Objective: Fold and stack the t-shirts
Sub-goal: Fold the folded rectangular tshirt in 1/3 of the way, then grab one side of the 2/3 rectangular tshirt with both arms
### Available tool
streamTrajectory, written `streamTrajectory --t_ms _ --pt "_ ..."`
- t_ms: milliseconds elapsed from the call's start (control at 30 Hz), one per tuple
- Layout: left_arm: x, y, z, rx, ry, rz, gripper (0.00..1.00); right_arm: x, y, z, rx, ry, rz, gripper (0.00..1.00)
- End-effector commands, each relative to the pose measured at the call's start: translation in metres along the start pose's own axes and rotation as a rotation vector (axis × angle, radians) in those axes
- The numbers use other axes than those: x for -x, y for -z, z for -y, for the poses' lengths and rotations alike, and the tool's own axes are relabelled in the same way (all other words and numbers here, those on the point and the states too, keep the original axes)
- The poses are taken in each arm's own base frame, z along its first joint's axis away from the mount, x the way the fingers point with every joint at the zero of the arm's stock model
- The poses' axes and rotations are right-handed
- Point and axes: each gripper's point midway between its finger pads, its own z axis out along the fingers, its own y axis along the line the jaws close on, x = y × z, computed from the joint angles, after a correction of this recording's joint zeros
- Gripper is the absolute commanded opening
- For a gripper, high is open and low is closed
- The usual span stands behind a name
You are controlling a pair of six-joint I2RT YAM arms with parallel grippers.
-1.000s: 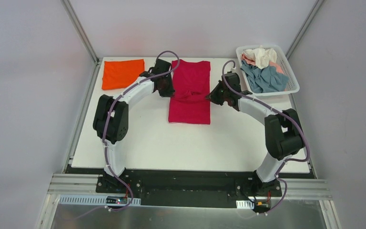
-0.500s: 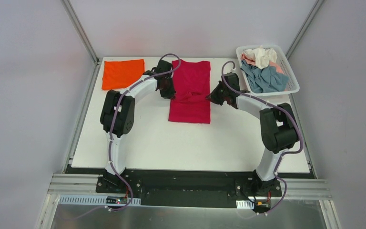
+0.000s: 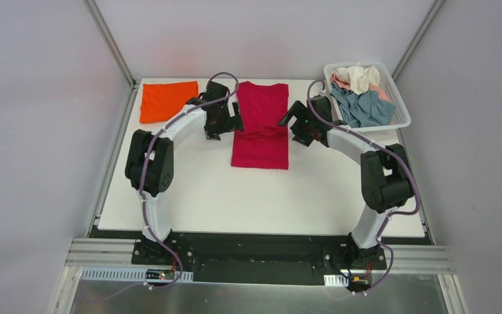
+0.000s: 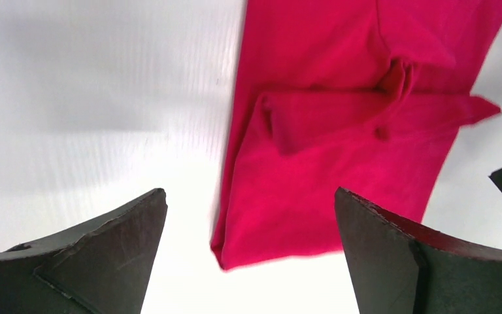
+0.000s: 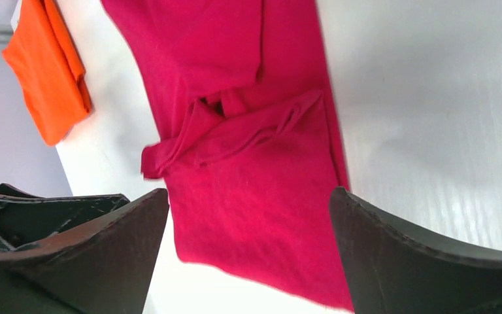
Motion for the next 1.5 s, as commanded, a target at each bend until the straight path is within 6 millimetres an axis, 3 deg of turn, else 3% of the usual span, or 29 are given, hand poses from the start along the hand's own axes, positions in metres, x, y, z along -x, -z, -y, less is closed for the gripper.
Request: streamTrajectory --t_ms 0,100,200,433,533,633,767,900,1033,1167,1233,1333,1467 --pt "-0.001 0.057 -0.012 0.021 0.04 0.087 0.99 -0.025 0.037 -0.027 0.109 0.076 -0.058 0.97" --pt "-0.022 0.069 -0.031 0.055 0.061 0.084 0.99 -0.061 0.034 -0.039 0.166 0.127 -0.173 0.99" --pt "-0.044 0.079 -0.058 0.127 0.083 0.098 0.99 -0.082 0.025 -0.054 0.193 0.187 -0.232 0.99" --pt "-0.087 0.099 -0.101 0.202 0.125 0.125 0.99 -0.082 -0.016 -0.066 0.181 0.201 -0.262 1.0" --pt "-0.102 0.102 -0.11 0.205 0.137 0.115 0.99 -0.066 -0.043 -0.074 0.165 0.223 -0.223 0.99" --pt "-0.109 0.102 -0.112 0.202 0.141 0.106 0.99 -0.038 -0.063 -0.089 0.162 0.247 -0.14 0.99" --pt "-0.109 0.099 -0.102 0.152 0.143 0.089 0.99 0.002 -0.078 -0.11 0.157 0.257 -0.058 0.99" --pt "-0.106 0.09 -0.082 0.066 0.147 0.064 0.99 0.014 -0.058 -0.122 0.169 0.282 -0.044 0.99" --pt "-0.102 0.077 -0.061 -0.016 0.158 0.021 0.98 0.015 -0.022 -0.107 0.125 0.286 -0.007 0.99" --pt "-0.098 0.059 -0.041 -0.074 0.179 -0.03 0.94 -0.001 0.026 -0.067 0.051 0.24 0.017 1.0" --pt "-0.099 0.046 -0.035 -0.086 0.19 -0.068 0.9 -0.021 0.042 -0.031 -0.014 0.204 -0.002 0.99" --pt "-0.097 0.032 -0.03 -0.09 0.206 -0.088 0.87 -0.039 0.063 0.006 -0.077 0.137 -0.001 0.99" --pt "-0.096 0.018 -0.027 -0.089 0.222 -0.107 0.79 -0.059 0.079 0.034 -0.097 0.095 -0.008 0.99"
